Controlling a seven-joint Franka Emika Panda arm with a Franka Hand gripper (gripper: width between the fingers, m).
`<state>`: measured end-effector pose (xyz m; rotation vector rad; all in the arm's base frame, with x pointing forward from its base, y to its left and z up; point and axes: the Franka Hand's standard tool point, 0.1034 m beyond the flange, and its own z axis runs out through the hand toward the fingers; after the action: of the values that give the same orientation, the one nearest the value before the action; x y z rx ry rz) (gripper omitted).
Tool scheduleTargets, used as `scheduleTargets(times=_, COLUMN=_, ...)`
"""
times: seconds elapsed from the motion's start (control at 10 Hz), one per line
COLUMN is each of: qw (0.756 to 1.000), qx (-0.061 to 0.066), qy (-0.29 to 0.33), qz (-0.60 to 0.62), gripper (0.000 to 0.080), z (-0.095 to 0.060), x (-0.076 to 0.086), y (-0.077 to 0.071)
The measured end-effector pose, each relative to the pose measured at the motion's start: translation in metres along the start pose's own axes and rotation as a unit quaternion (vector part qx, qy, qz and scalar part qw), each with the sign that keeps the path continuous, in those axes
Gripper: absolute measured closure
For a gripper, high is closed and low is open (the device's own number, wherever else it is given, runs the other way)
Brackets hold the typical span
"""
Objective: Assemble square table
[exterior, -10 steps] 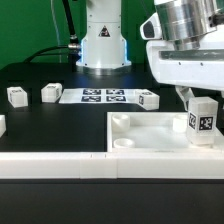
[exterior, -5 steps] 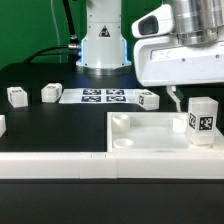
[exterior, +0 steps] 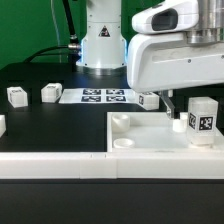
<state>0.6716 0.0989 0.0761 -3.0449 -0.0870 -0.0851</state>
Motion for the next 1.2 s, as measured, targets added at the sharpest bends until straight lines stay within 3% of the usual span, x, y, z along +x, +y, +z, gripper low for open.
scheduleTargets(times=0.2, qw=1.0, qx=0.0, qy=0.0, qz=0.015, gripper=0.0372, z=0.0, x=0.0, y=0.0)
scheduleTargets(times=0.3, qw=0.999, qx=0.001, qy=0.0, qz=0.05, gripper=0.0372, z=0.0001, x=-0.0001, y=-0.0004)
scheduleTargets(times=0.4, qw=0.996, qx=0.001, qy=0.0, qz=0.092, gripper=0.0513, z=0.0001, x=-0.0001, y=-0.0003)
scheduleTargets(times=0.6, qw=0.989, qx=0.001, qy=0.001, qz=0.146, gripper=0.0512, z=0.0, x=0.0003, y=-0.0002)
scheduleTargets(times=0.8, qw=0.961, qx=0.009, qy=0.02, qz=0.276, gripper=0.0512, z=0.0, x=0.004, y=0.0019)
scheduleTargets(times=1.0, qw=0.894, qx=0.018, qy=0.025, qz=0.447, gripper=0.0512, z=0.0013, x=0.0023, y=0.0023)
scheduleTargets(times=1.2, qw=0.805, qx=0.036, qy=0.01, qz=0.593, gripper=0.0511, z=0.0013, x=0.0022, y=0.0044)
